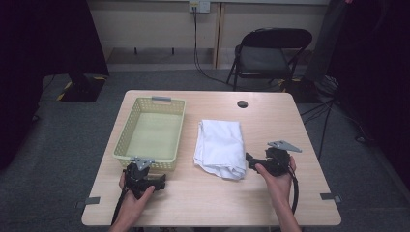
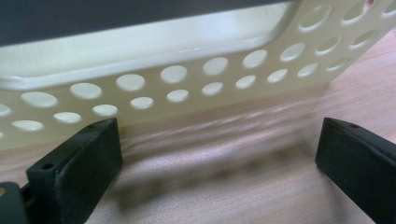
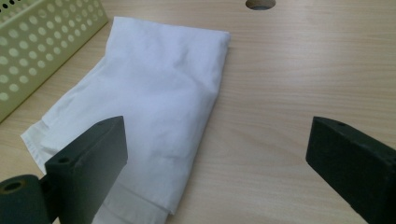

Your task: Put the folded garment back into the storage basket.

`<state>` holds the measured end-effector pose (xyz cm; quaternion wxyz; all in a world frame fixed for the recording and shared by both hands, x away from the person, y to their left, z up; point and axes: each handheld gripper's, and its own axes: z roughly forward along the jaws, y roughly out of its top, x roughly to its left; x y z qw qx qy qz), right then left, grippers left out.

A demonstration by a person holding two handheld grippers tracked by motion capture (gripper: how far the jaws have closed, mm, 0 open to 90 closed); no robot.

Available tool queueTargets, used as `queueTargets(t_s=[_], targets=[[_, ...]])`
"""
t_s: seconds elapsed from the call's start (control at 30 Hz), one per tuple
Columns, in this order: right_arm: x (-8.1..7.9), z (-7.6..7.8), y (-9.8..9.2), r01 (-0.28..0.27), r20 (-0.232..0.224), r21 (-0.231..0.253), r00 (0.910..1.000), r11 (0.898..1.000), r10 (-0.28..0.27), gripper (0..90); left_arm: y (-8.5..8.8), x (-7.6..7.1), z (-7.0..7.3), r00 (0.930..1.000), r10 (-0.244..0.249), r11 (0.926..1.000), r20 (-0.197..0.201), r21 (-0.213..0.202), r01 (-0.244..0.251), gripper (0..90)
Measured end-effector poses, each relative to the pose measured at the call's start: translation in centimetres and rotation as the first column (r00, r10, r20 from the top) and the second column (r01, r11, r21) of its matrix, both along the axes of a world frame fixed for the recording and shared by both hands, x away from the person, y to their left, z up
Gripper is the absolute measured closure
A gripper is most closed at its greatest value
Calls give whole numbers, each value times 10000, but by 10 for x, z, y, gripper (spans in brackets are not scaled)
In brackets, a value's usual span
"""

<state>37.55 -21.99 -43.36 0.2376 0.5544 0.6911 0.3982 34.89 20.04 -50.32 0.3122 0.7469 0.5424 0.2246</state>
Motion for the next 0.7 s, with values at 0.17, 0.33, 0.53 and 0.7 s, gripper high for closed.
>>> queueTargets(t_s=[0.17,0.33,0.53,0.7], targets=[[4,2,5,-120,86,281,9999,9995,117,48,0,0,0,10000,0,10000,1,1,0,0],[9,7,9,-179,139,414,9998,9990,174,48,0,0,0,10000,1,10000,1,1,-1,0],[14,12,15,-241,180,497,9996,9985,232,48,0,0,0,10000,28,10000,6,-2,-28,0],[18,14,18,-283,114,661,9996,9974,276,48,0,0,0,10000,32,10000,9,-1,-32,0]])
